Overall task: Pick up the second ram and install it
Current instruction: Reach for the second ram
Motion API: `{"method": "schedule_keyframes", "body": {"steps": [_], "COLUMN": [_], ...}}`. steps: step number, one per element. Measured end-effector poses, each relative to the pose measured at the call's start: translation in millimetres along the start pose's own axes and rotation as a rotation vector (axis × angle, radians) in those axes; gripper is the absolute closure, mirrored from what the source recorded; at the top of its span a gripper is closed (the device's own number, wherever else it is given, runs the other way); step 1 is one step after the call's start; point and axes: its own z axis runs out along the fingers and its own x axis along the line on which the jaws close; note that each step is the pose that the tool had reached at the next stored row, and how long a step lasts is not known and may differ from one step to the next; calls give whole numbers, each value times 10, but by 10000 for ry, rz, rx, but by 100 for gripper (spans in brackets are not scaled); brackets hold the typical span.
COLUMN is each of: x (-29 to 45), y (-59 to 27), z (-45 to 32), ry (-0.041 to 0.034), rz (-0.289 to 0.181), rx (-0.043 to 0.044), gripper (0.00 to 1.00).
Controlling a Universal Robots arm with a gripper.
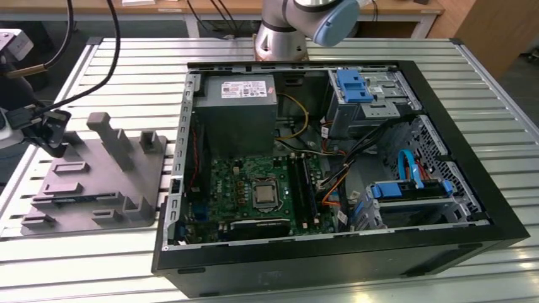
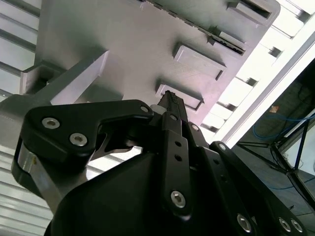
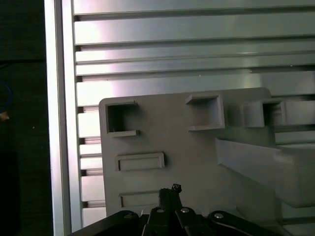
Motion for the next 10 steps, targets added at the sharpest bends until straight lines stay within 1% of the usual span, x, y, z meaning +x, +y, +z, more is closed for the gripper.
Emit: {"method": "schedule_keyframes", "body": {"steps": [10], "x": [7], "y": [-8], "z": [181], "ry": [3], "rz": [1], "rx": [1], "gripper": [90]}}
